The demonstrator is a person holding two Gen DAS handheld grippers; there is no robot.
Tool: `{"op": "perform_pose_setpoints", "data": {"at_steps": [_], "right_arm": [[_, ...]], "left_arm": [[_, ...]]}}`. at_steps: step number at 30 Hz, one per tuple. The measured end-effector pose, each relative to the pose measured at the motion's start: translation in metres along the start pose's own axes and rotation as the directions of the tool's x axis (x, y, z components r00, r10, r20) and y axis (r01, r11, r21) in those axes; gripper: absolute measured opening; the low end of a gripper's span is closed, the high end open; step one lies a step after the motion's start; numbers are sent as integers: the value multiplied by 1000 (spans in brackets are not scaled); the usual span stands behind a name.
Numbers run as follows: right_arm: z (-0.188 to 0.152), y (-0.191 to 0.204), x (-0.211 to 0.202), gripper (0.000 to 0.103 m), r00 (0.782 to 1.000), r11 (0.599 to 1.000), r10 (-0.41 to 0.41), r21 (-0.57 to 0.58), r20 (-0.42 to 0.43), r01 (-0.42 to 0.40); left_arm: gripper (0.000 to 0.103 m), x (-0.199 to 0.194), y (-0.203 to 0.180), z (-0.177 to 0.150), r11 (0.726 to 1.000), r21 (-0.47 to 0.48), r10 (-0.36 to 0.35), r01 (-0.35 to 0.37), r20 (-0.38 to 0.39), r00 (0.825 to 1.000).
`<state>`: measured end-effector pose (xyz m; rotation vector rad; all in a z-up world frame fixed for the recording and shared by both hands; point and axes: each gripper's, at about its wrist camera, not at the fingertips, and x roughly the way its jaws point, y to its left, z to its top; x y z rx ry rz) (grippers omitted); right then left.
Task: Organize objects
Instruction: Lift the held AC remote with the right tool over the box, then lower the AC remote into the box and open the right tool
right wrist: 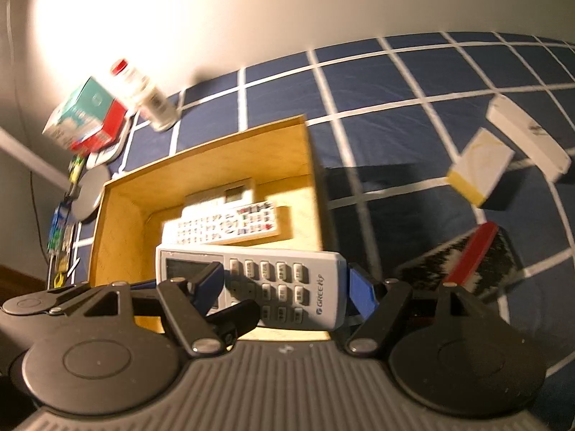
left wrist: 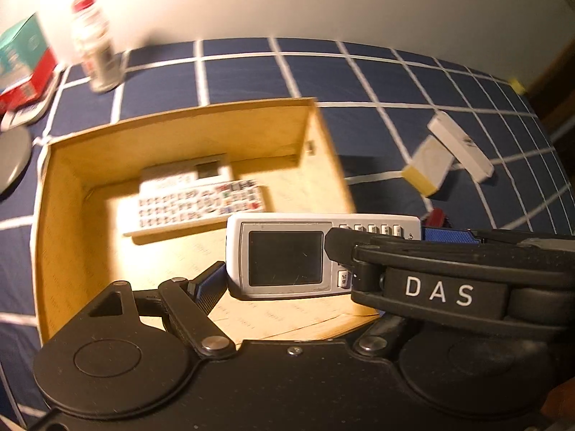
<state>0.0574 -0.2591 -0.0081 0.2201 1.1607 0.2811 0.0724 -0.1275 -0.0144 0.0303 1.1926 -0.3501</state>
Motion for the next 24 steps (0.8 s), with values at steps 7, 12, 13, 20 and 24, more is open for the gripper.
{"op": "perform_pose_setpoints", "data": {"at_steps": [7,12,13,20,24], "right_arm": [[1,39,26,73,998,996,25,-79,-55,-30],[4,60,49,73,995,992,31,-121,-98,-43],[4,63,54,73,994,991,31,-127,-109,-45],[7,73,92,73,984,989,23,-139,-179,-48],[10,74,114,73,977,990,17,-135,-214,-47]], "left_arm": [[78,1,43,-8,995,-94,27,-28,-7,1000],[78,10,67,-11,986,-159,36,-40,-27,999],[78,13,72,-12,985,-168,36,-41,-33,999],[78,38,97,-11,976,-210,38,-57,-90,995],[78,55,109,-7,975,-212,34,-60,-120,992]]}}
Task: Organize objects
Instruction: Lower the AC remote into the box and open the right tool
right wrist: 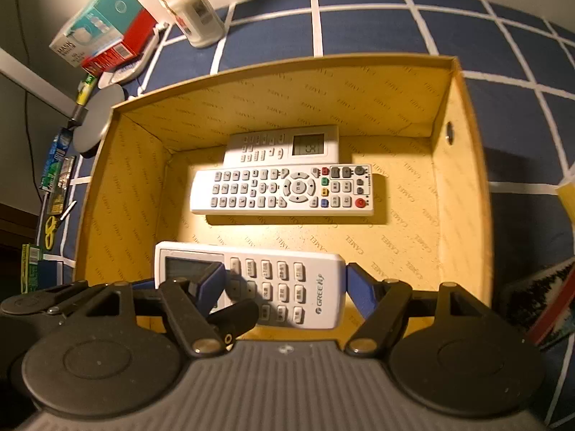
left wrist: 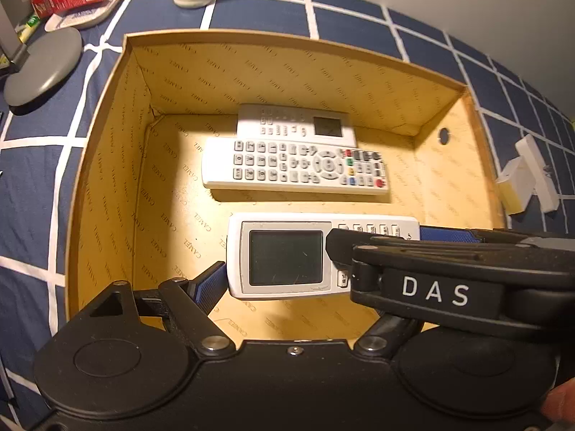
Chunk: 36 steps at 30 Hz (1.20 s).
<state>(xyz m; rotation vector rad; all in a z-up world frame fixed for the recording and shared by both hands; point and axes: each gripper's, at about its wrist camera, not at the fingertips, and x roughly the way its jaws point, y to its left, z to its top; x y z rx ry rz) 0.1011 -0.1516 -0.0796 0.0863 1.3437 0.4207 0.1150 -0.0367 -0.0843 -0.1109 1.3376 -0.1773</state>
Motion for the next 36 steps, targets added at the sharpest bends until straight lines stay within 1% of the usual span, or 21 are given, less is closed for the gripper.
{"op": "perform_pose_setpoints", "data": {"at_steps": [7,14,21,36], "right_arm": [[17,-5,31,73,999,1000,-7,15,-44,7],[26,-13,52,73,997,999,-20,28,-80,22],[32,-20,63,73,995,999,-23,27,-97,26],[34,-19,69,73,994,999,-21,25,-107,23]], "left_arm": [[78,28,11,16,1000,-6,-7,7,-46,999],[78,50,16,26,1000,-14,-22,21,-84,996],[78,61,18,31,999,-27,-27,25,-99,995],[79,68,21,33,998,-63,-37,30,-112,993]]}}
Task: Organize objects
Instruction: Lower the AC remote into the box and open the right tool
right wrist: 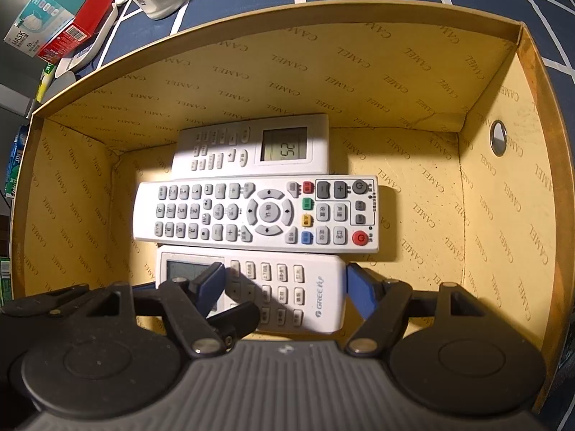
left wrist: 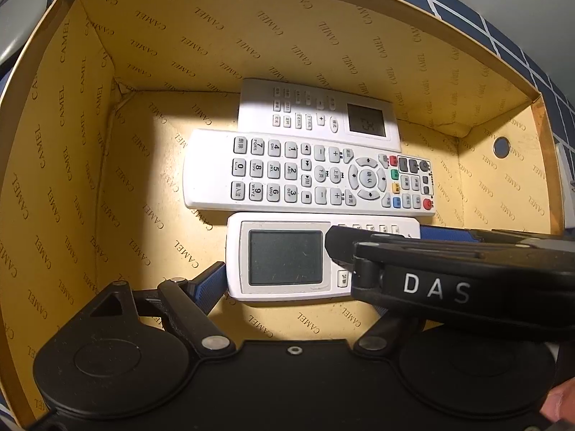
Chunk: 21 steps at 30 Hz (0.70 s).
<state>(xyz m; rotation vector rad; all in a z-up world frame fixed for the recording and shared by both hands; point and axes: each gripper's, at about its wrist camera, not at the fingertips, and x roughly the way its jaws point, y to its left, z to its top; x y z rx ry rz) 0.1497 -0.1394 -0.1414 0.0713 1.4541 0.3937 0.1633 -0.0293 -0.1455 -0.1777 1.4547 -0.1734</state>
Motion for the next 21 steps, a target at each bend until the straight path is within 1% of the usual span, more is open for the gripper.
{"op": "perform_pose_setpoints", "data": {"at_steps": [4,10,18,21], "right_arm": [[0,-1,0,73,1000,1000,7,17,-10,-7],[-3,-2,-11,74,1000,1000,5,13,5,-5],[-6,0,-37,76,998,999,40,10,48,-41],[-12,4,-51,76,996,999,45,4,71,-45]], "left_arm": [[80,0,0,-1,1000,-15,-4,4,-1,1000],[81,-11,-4,-3,1000,-12,9,-9,22,1000],[82,-45,-9,-15,1000,-20,16,-14,83,996],[85,-61,-12,-23,999,-27,21,-18,106,994]]}}
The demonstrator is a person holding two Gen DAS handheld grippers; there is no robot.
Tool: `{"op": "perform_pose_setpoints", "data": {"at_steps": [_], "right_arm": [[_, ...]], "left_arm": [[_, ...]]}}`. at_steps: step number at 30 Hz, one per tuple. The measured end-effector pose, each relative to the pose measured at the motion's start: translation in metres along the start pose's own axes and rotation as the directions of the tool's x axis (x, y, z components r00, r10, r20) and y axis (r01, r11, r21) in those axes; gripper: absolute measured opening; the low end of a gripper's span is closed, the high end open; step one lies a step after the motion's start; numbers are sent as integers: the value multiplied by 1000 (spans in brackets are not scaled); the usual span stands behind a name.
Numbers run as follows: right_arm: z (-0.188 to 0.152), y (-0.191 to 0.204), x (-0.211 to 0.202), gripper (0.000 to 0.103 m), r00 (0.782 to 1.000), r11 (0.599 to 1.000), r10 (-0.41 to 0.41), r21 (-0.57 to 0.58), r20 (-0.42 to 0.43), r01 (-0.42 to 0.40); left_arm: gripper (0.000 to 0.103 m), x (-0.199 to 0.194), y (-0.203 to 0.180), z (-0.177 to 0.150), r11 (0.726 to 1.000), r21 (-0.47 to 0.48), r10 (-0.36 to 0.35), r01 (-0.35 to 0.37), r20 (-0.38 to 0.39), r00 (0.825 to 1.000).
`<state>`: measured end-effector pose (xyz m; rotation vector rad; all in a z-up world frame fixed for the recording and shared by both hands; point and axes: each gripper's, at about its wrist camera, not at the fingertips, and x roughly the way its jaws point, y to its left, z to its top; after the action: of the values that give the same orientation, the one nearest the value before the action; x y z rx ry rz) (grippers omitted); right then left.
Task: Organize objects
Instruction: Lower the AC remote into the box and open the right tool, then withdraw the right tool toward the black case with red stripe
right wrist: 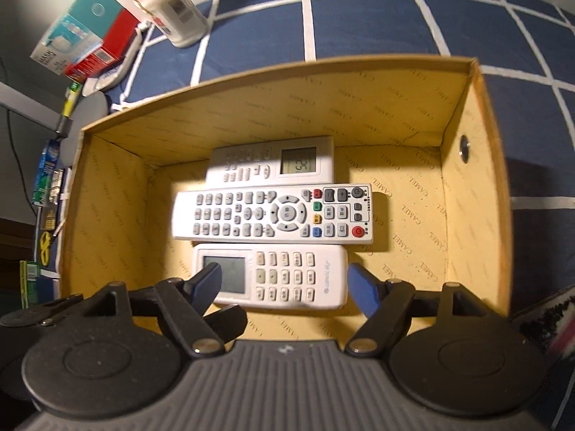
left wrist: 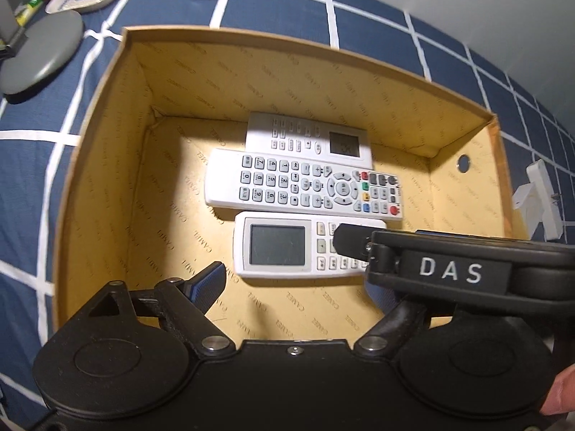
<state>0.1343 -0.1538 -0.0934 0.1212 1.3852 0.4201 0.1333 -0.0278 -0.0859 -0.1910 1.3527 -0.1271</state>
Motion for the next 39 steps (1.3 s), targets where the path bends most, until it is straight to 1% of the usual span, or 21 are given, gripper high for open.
{"op": "perform_pose_setpoints", "data": {"at_steps": [5,7,9,14,18,23,27,31,39], "right_arm": [[-10,3,-27,80,999,1000,8,-11,45,-7],[-14,2,-38,81,998,1000,7,-18,64,-6],[-19,0,-50,85,996,1000,3,-18,84,-1],[-31,-8,-76,90,991,1000,-9,1,131,9],[-42,-16,-94,95,987,1000,-17,28,161,13],[-52,-28,-111,103,982,998,-30,52,187,20],[-59,-40,-122,103,980,998,-44,58,196,33],[-66,-61,-130,103,979,996,-54,81,197,39],[-76,-109,-144,103,981,994,-69,95,182,52]], "left_arm": [[87,-22,-7,-10,1000,8,13,-14,45,999],[92,-31,-11,-14,1000,11,21,-22,66,998],[93,-38,-13,-19,1000,11,28,-29,82,996],[98,-55,-19,-28,999,13,38,-40,117,992],[103,-64,-25,-35,999,29,41,-46,133,990],[103,-68,-35,-45,996,65,52,-61,131,990],[103,-67,-46,-51,994,89,56,-68,128,990],[103,-65,-62,-58,993,98,58,-71,129,990],[103,-56,-106,-73,992,96,66,-79,124,990]]}}
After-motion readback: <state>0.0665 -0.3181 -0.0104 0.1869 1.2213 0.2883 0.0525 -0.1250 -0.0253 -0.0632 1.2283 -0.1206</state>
